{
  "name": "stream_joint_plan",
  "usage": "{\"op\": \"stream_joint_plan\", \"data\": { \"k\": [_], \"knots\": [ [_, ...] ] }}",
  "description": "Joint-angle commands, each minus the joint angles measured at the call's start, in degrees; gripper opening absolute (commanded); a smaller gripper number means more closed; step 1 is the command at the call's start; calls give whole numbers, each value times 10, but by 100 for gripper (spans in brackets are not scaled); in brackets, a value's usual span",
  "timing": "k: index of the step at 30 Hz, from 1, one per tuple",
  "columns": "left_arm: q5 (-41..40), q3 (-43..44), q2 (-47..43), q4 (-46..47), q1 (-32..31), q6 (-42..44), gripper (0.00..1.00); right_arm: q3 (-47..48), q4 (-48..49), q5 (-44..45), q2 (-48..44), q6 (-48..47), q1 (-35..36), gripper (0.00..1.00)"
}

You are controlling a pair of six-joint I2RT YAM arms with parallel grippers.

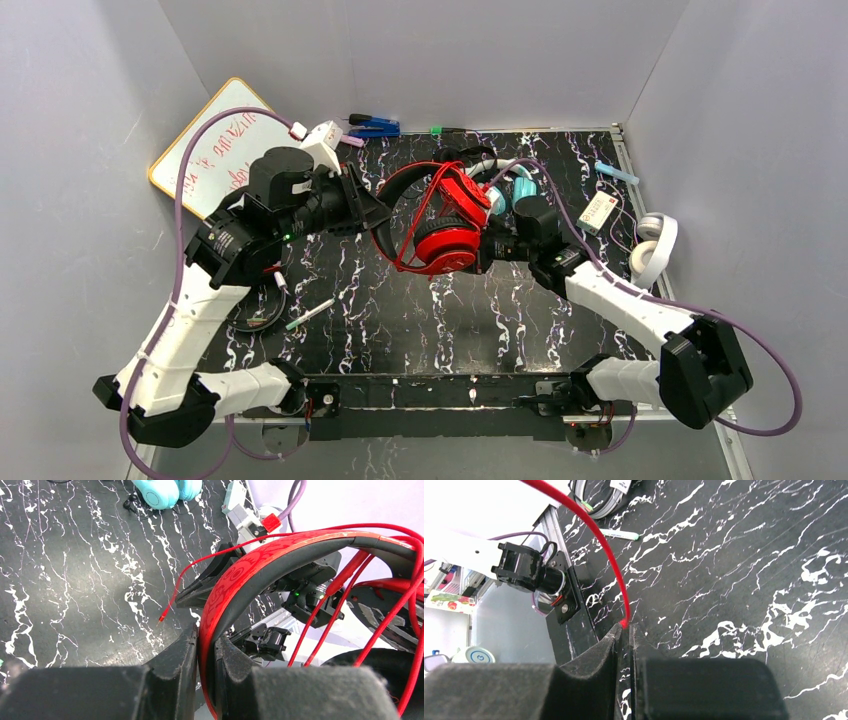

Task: Wrap the headphones
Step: Wrap the headphones cable around the headphones.

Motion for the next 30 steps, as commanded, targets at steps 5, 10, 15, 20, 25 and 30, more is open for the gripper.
{"op": "stream_joint_plan", "data": {
  "k": [5,10,15,20,25,30],
  "knots": [
    [4,44,8,17,-3,-32,0,4,103,8,12,-7,-1,23],
    [-10,47,14,9,-2,-37,0,-10,113,9,-1,-11,-2,36],
    [-29,55,17,-2,-3,-38,0,-24,98,33,-16,-26,-2,38],
    [-28,59,18,-5,-3,-39,0,-25,84,73,-21,-35,-2,43],
    [-38,58,16,-11,-3,-37,0,-24,68,106,-29,-44,-2,51],
    [-42,49,12,-5,-3,-40,0,-23,65,124,-21,-42,-1,56]
  ]
}}
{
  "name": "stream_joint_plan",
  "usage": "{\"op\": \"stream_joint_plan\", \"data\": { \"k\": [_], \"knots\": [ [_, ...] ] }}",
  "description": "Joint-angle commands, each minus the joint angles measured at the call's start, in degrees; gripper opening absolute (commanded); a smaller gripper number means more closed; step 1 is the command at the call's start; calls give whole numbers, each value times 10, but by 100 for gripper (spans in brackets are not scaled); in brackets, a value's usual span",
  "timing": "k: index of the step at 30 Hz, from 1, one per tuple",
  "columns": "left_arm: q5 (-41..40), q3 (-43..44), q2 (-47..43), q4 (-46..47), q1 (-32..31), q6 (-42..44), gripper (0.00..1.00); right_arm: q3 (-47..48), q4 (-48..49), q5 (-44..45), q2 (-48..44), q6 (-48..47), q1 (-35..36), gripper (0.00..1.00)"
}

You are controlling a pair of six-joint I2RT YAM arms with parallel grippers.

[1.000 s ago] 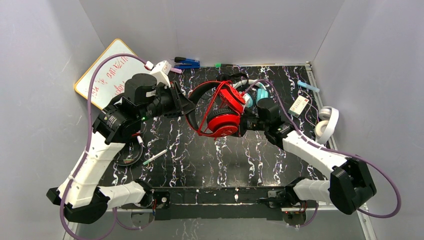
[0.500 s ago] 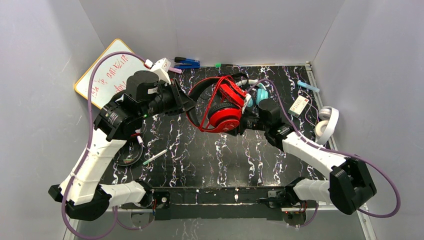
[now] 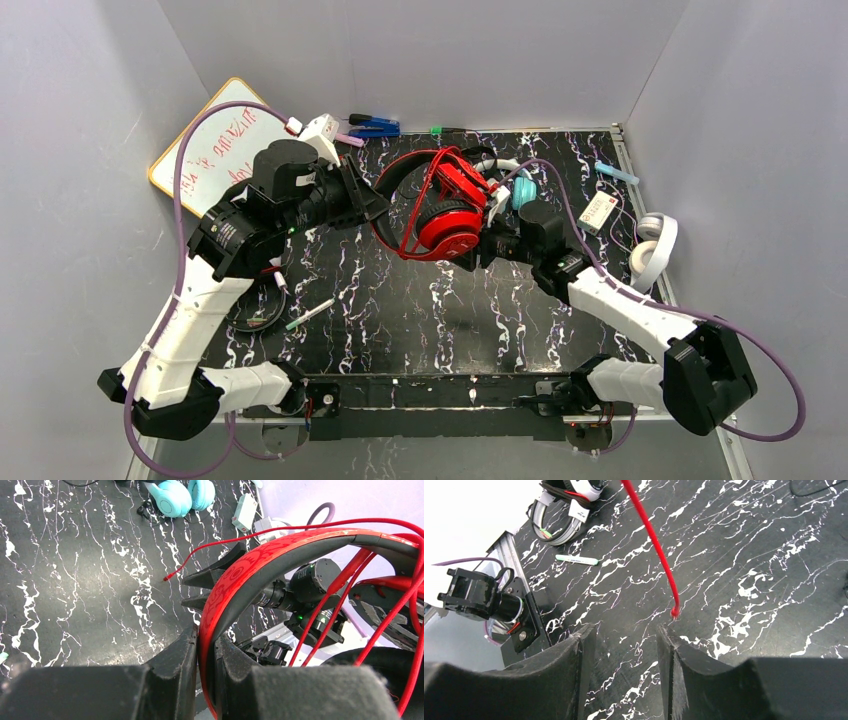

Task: Wrap the headphones
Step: Wrap the headphones cable around the headphones.

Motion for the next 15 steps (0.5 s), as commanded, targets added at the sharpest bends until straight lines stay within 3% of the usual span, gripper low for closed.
{"op": "stream_joint_plan", "data": {
  "k": [1,8,15],
  "knots": [
    [-1,15,-13,17,-2,-16,0,5,4,27,-3,-8,-2,58],
    [-6,17,-17,17,-2,-15,0,23,5,42,23,-9,-2,63],
    [-7,16,-20,21,-3,-19,0,35,31,-12,44,-3,-2,66]
  ]
}}
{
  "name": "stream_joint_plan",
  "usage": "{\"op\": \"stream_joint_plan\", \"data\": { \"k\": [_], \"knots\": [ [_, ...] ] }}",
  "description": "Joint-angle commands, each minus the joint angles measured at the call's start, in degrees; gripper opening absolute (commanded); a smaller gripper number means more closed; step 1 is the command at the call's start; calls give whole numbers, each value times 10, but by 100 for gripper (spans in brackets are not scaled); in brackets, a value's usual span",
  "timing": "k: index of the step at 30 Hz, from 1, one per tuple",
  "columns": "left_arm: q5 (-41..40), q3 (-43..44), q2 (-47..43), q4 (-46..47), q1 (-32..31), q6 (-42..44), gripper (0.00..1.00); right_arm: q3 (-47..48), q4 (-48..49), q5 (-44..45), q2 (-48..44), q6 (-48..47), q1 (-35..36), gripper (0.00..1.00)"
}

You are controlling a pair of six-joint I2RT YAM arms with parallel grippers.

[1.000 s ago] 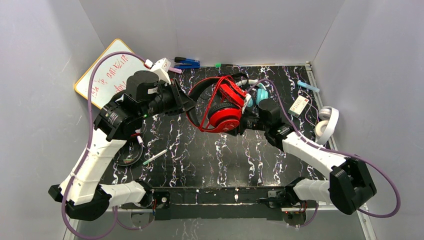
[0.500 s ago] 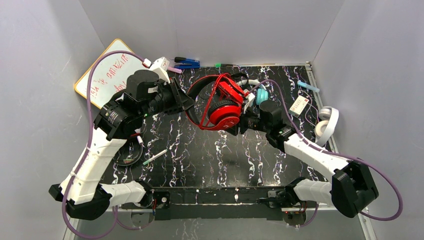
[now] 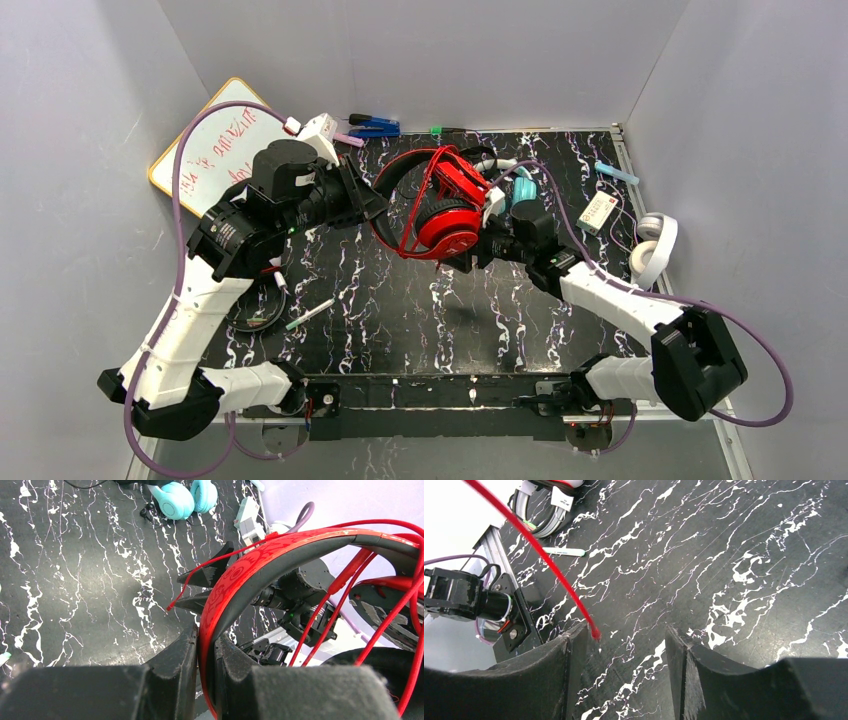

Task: Wrap the headphones
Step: Wrap the headphones cable around the headphones.

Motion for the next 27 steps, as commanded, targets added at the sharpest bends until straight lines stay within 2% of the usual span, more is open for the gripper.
{"op": "stream_joint_plan", "data": {
  "k": [1,5,6,7,11,12,20,24,27],
  "knots": [
    [1,15,-20,21,-3,-19,0,32,44,-40,6,-1,-2,67],
    [2,12,-20,22,-2,-20,0,24,71,-45,5,7,-1,67],
    [2,12,-21,23,-2,-20,0,23,75,-43,6,8,-1,63],
    [2,13,-21,23,-2,-20,0,24,77,-43,8,8,-1,55],
    [1,14,-21,22,-2,-18,0,33,73,-44,17,8,-2,9],
    [0,14,-21,21,-2,-19,0,34,71,-44,17,8,-1,4],
    [-70,35,-7,8,-2,-75,0,-5,75,-64,9,30,-2,1],
    [-110,24,-9,31,-2,-105,0,-52,119,-92,-9,73,-1,1],
    [-127,-3,-17,63,-2,-138,0,-57,107,-94,-5,94,12,1]
  ]
}}
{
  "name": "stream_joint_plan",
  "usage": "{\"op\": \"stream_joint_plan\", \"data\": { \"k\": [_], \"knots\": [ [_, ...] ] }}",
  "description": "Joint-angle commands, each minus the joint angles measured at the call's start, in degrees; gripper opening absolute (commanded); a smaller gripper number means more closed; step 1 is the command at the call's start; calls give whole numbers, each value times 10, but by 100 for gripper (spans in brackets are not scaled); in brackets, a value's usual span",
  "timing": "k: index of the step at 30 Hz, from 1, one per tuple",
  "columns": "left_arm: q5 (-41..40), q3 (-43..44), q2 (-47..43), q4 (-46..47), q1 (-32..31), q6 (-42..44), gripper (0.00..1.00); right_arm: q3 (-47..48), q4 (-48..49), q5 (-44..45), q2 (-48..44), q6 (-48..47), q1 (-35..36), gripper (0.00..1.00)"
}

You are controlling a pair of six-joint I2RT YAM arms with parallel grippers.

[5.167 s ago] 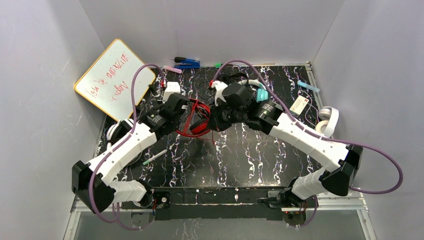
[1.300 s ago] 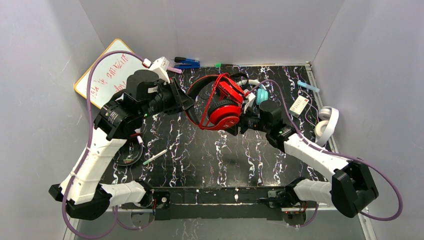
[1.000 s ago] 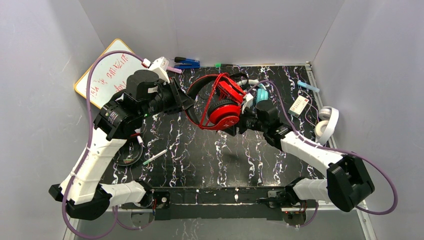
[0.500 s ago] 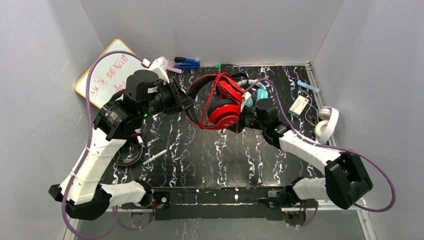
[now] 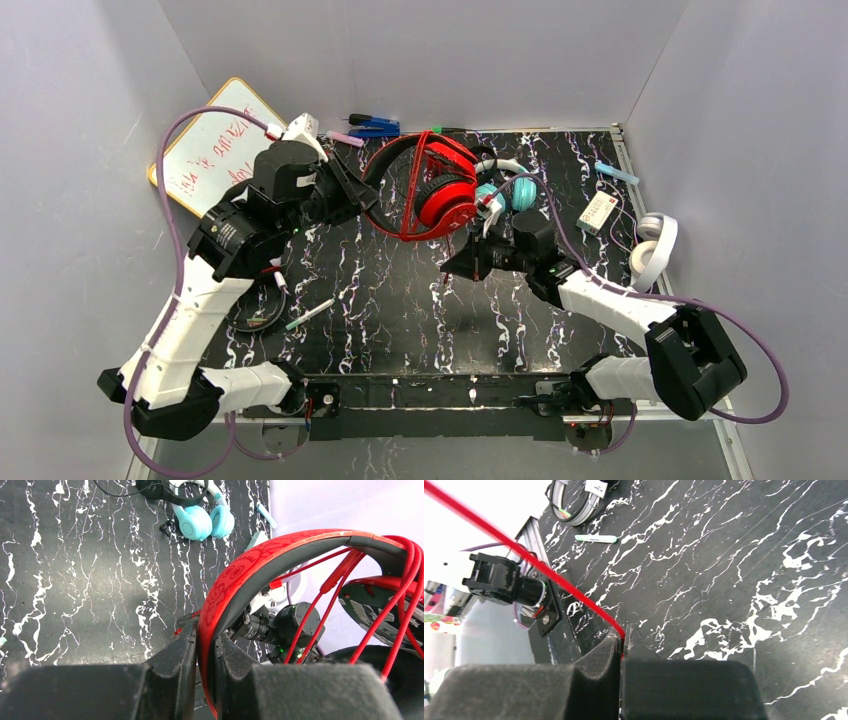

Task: Wrap the headphones
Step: Wrap the headphones cable around the headphones.

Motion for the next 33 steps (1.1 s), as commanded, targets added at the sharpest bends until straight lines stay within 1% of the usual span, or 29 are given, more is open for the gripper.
{"op": "stream_joint_plan", "data": {
  "k": [1,5,11,15,17,20,24,26,33],
  "knots": [
    [-44,-20,-24,87,-2,-80,0,-9,27,-24,-8,47,18,1],
    [-51,-85,-45,152,-2,-131,0,-1,20,1,-7,76,68,1],
    [-91,-132,-62,175,-1,-176,0,41,-13,65,6,105,160,1],
    [-143,-153,-75,189,-1,-193,0,67,-35,89,18,120,210,1],
    [-177,-158,-76,193,-2,-177,0,81,-51,102,17,128,230,1],
    [-244,-164,-74,170,-2,-135,0,105,-81,116,13,141,257,1],
    [-331,-217,-89,167,-2,-108,0,139,-119,135,10,159,279,1],
    [-354,-239,-91,180,-2,-83,0,156,-127,142,11,164,287,1],
    [-412,-263,-68,165,-1,-38,0,178,-131,160,17,196,293,1]
  ]
}}
